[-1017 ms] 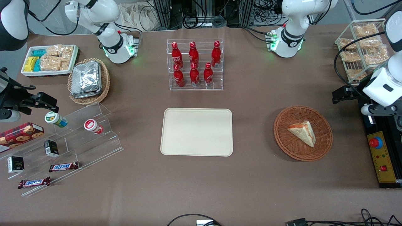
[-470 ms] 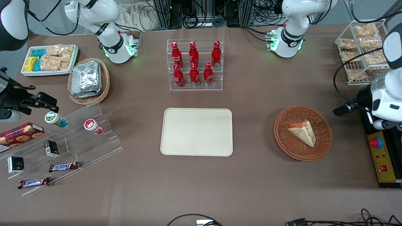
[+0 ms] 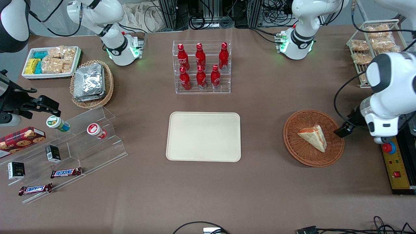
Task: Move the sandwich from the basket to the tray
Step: 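Lower the open left gripper around the sandwich and close it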
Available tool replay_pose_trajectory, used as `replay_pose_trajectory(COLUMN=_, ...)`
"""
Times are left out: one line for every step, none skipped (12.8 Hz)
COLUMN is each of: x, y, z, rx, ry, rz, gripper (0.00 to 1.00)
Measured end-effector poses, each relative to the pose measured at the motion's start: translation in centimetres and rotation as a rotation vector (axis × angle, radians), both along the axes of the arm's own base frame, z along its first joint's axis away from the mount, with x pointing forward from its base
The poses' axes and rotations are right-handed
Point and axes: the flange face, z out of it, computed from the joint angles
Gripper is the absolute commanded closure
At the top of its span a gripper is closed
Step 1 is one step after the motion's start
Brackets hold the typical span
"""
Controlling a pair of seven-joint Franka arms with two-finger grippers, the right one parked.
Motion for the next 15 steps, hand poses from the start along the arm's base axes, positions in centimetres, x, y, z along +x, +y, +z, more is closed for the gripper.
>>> replay_pose_trajectory(x=-0.2, y=-0.5, z=-1.8, rx=-0.001, ry=0.009, rz=0.028, gripper=0.00)
replay_pose_trajectory(x=-0.3, y=-1.2, z=-3.3, rx=-0.002, ry=0.019, rz=0.053, gripper=0.00)
replay_pose_trajectory(x=-0.2, y=-1.9, z=-4.6, rx=-0.004, ry=0.029, rz=0.071, gripper=0.00)
replay_pose_trajectory(x=0.0, y=-2.3, z=-5.8, rx=-0.007, ry=0.034, rz=0.084, gripper=0.00)
replay_pose_trajectory(x=0.2, y=-2.4, z=-6.9, rx=-0.010, ry=0.037, rz=0.097, gripper=0.00)
replay_pose_trajectory(x=0.3, y=-2.4, z=-8.0, rx=-0.012, ry=0.046, rz=0.110, gripper=0.00)
replay_pose_trajectory(x=0.3, y=-2.4, z=-9.0, rx=-0.014, ry=0.060, rz=0.117, gripper=0.00)
replay_pose_trajectory(x=0.2, y=-2.5, z=-9.9, rx=-0.015, ry=0.070, rz=0.121, gripper=0.00)
replay_pose_trajectory(x=0.2, y=-2.5, z=-10.5, rx=-0.017, ry=0.071, rz=0.123, gripper=0.00)
replay_pose_trajectory(x=0.0, y=-2.5, z=-11.1, rx=-0.018, ry=0.070, rz=0.124, gripper=0.00)
replay_pose_trajectory(x=-0.3, y=-2.5, z=-11.8, rx=-0.019, ry=0.063, rz=0.126, gripper=0.00)
replay_pose_trajectory(x=-0.7, y=-2.4, z=-12.4, rx=-0.020, ry=0.055, rz=0.128, gripper=0.00)
replay_pose_trajectory(x=-1.1, y=-2.4, z=-13.1, rx=-0.021, ry=0.054, rz=0.129, gripper=0.00)
replay_pose_trajectory(x=-1.3, y=-2.4, z=-13.7, rx=-0.022, ry=0.055, rz=0.129, gripper=0.05)
replay_pose_trajectory(x=-1.4, y=-2.4, z=-14.1, rx=-0.023, ry=0.057, rz=0.130, gripper=0.32)
